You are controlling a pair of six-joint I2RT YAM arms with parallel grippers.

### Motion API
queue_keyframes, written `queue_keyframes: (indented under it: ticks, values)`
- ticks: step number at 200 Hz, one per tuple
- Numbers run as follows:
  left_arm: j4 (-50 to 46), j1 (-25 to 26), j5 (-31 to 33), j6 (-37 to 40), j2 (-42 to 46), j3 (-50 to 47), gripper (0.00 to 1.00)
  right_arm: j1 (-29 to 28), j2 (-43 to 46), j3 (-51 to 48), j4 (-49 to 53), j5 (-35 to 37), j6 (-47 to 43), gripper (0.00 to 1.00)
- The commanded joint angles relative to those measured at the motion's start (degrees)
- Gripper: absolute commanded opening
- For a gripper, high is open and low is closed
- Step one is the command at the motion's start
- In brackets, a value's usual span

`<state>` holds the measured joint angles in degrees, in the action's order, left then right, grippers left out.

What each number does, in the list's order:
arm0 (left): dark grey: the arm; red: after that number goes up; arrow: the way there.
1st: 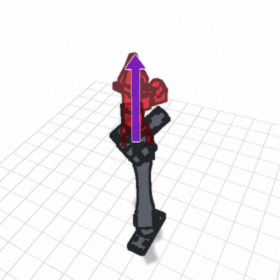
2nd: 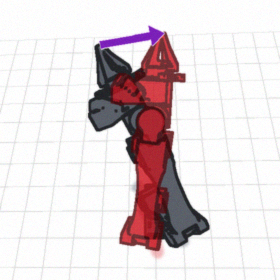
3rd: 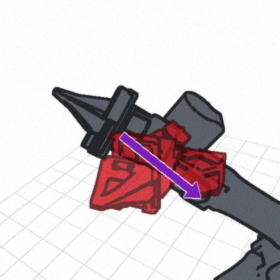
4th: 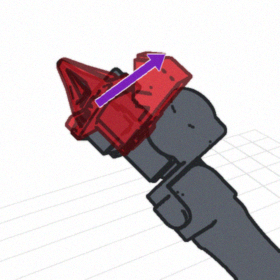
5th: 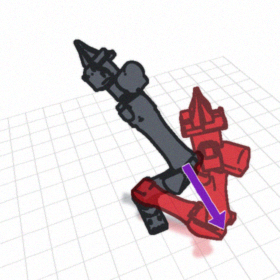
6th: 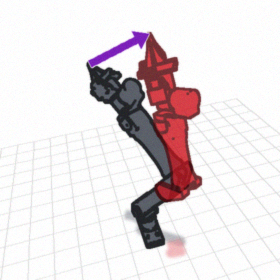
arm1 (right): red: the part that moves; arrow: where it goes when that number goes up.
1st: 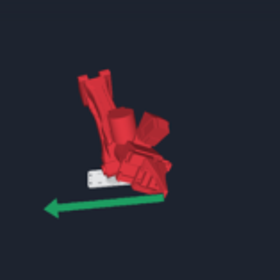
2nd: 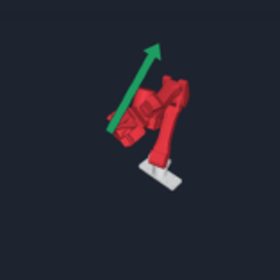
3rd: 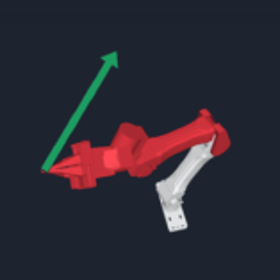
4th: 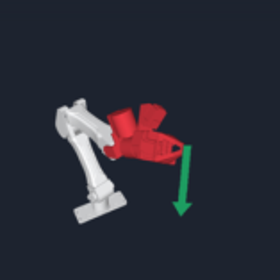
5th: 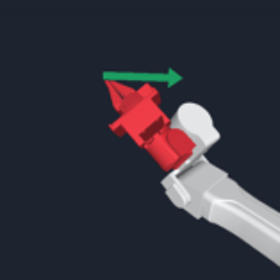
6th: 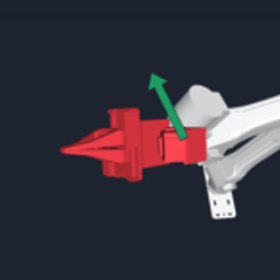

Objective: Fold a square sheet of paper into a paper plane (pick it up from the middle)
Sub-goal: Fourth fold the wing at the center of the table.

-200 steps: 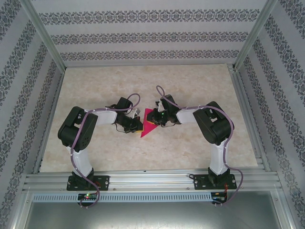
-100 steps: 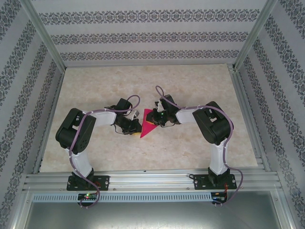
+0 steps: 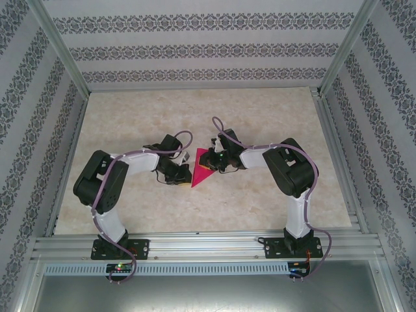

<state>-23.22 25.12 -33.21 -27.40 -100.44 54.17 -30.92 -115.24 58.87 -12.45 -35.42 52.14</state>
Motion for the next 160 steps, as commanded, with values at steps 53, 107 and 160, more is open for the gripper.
queue_keyframes:
  ticks: [53,107,160]
  values:
    - [6.1,0.8,-5.0,-5.1,5.9,1.7,0.17,-0.5,-4.0,-1.6,5.7,4.4,-1.9,0.17]
    - [10.1,2.4,-11.0,-6.4,-1.4,4.0,0.17,-0.5,-4.3,-1.9,5.4,4.5,-1.7,0.17]
    - [9.7,2.4,-6.9,-5.6,-5.1,2.3,0.16,-0.5,-4.8,-2.0,5.3,4.3,-1.7,0.17]
